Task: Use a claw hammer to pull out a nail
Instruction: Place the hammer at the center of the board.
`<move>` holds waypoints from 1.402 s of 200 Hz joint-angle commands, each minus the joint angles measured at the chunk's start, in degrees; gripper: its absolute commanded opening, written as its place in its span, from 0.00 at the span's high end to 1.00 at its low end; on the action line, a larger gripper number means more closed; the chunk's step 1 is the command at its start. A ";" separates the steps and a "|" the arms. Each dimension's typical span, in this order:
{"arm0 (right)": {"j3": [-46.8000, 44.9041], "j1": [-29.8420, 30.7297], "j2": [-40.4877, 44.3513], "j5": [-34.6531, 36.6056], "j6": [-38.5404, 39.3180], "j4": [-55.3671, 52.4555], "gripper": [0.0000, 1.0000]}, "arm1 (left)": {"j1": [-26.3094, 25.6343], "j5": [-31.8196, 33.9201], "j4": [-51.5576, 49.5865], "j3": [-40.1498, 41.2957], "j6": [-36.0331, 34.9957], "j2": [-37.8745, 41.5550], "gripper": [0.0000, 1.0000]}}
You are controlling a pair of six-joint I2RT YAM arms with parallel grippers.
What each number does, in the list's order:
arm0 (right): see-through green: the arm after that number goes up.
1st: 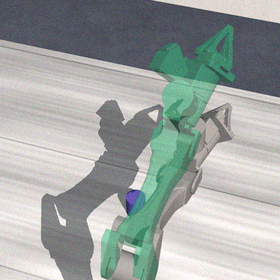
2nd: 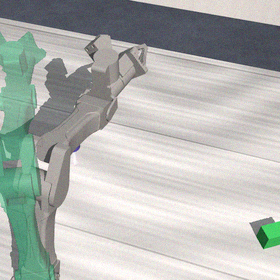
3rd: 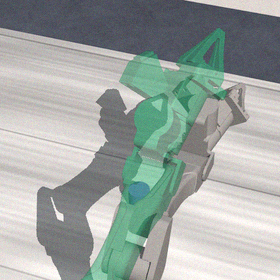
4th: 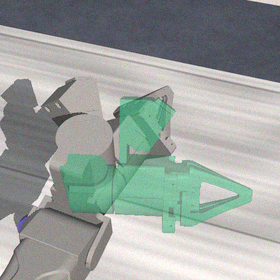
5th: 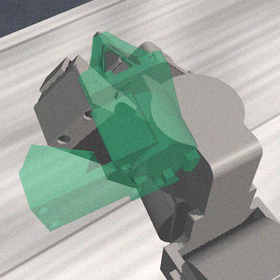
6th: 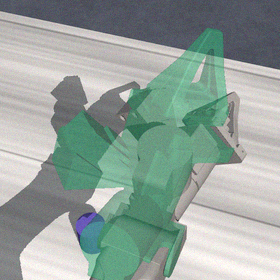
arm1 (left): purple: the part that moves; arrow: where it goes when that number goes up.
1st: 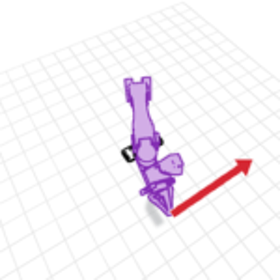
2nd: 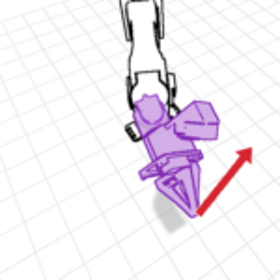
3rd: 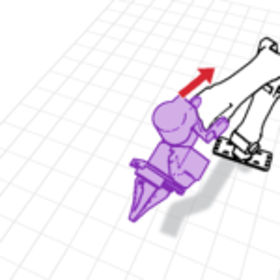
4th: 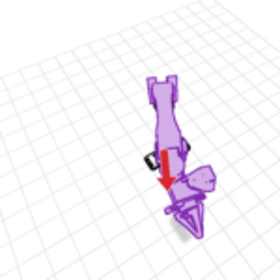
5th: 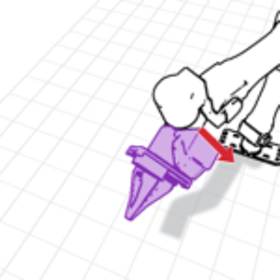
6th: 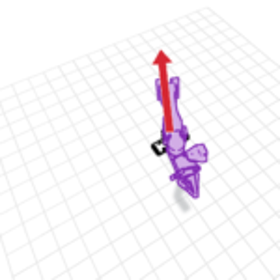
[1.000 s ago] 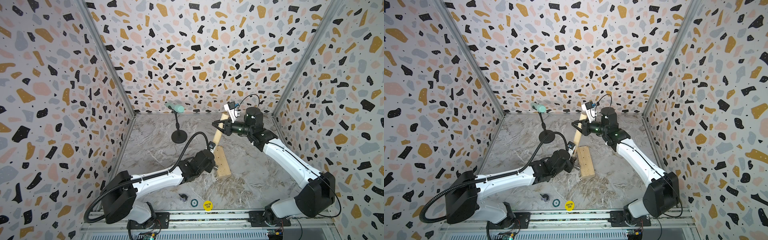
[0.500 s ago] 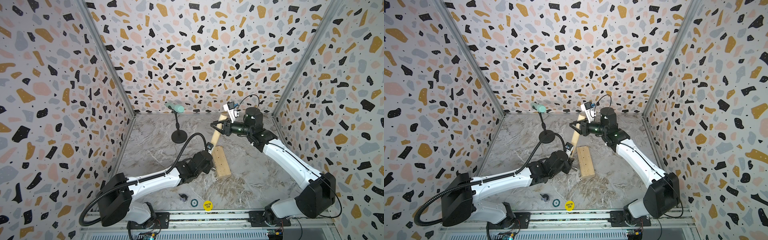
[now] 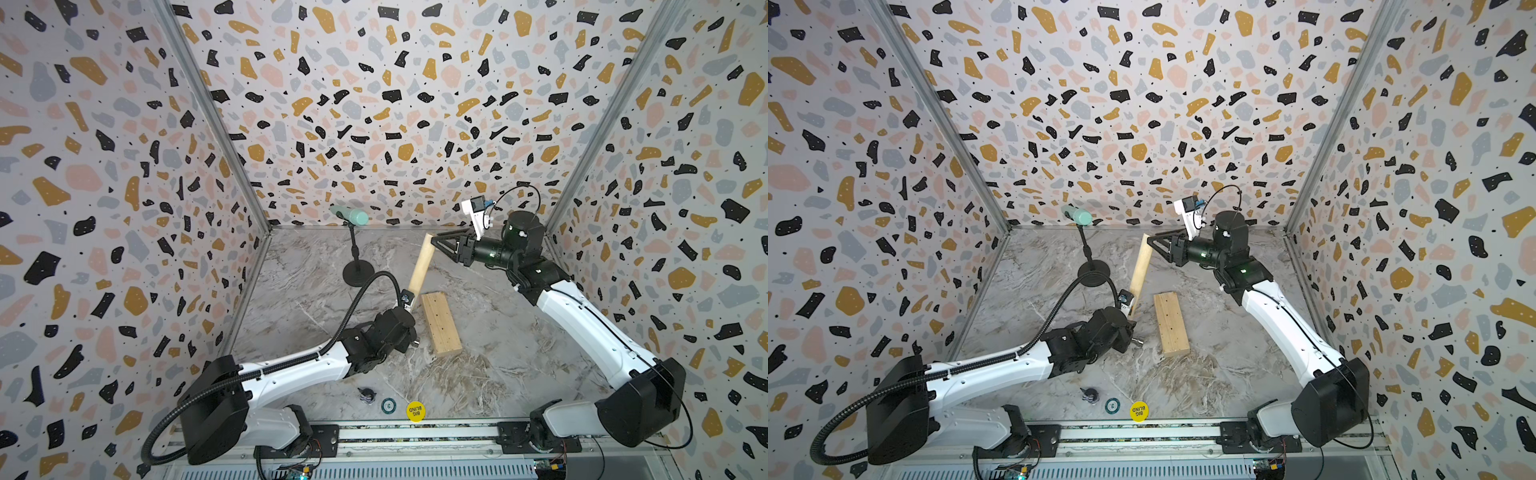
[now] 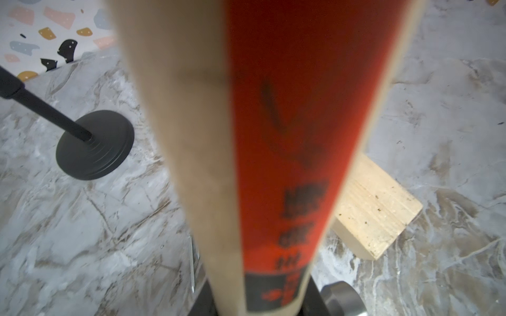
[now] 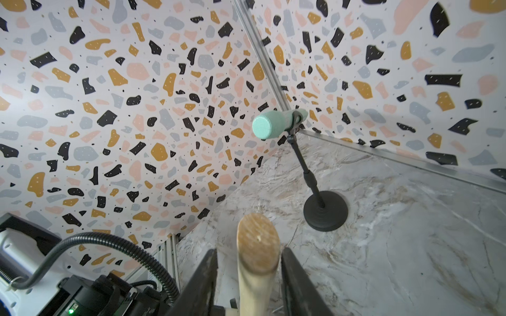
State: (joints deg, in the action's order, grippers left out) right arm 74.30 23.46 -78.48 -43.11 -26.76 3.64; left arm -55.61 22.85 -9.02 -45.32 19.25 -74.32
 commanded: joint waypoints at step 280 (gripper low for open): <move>-5.53 -1.31 2.41 -3.06 -3.47 8.31 0.60 | 9.39 -1.85 4.35 16.64 12.03 11.37 1.00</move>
State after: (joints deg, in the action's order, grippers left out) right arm 68.84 22.09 -77.80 -45.12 -29.74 9.93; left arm -46.59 19.86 -10.72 -28.58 29.89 -64.77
